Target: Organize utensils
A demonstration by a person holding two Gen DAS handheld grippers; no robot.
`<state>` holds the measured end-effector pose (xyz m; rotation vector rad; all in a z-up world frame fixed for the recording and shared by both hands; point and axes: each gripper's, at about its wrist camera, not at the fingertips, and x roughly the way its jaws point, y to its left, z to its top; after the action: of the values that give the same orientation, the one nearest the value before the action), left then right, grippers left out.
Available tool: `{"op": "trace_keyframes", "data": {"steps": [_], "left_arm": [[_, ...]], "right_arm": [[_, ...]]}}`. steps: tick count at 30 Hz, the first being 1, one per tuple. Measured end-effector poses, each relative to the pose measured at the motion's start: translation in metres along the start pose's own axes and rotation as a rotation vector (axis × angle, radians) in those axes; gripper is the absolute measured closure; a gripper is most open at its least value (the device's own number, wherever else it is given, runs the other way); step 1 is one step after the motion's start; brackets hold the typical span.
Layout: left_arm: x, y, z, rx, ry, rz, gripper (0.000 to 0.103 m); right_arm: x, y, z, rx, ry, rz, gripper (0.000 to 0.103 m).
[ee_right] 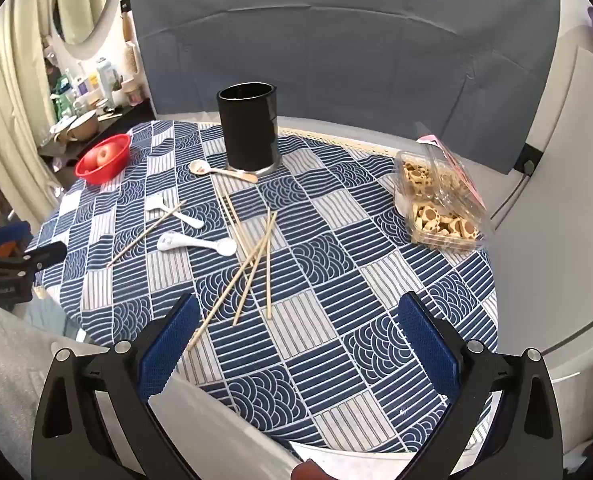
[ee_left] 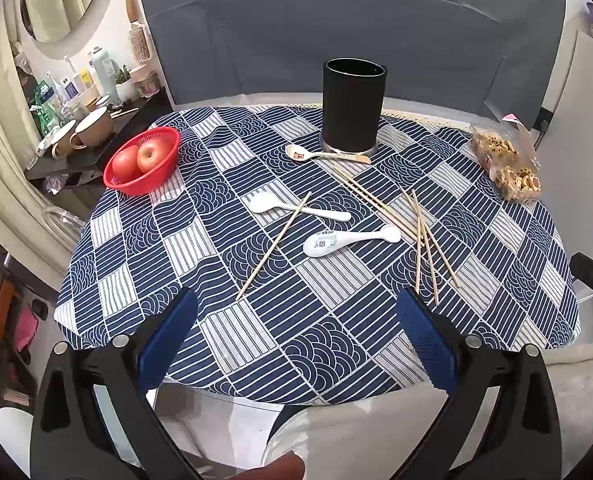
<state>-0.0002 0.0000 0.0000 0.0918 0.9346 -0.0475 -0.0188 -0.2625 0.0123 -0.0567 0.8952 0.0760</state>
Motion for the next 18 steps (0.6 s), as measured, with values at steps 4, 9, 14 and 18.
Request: {"op": "trace_keyframes", "data": {"steps": [4,9,14,18], "left_arm": [[0.0001,0.0001,0.0000,0.000,-0.005,0.005,0.006],[0.0030,0.0007,-0.0008,0.000,-0.007,0.003,0.006],[0.0012,-0.0015,0.0009,0.012,-0.009,0.003,0.006],[-0.0038,-0.0029,0.0016,0.012,-0.025,0.008,0.006]], "right_arm": [[-0.0006,0.0001,-0.0004,0.000,-0.001,-0.001,0.008],[-0.0010,-0.0003,-0.0006,-0.002,-0.003,0.002,0.008],[-0.0022,-0.0010,0.0003,-0.002,-0.004,0.002,0.008],[-0.0034,-0.0001,0.0000,-0.005,-0.008,0.003,0.008]]}}
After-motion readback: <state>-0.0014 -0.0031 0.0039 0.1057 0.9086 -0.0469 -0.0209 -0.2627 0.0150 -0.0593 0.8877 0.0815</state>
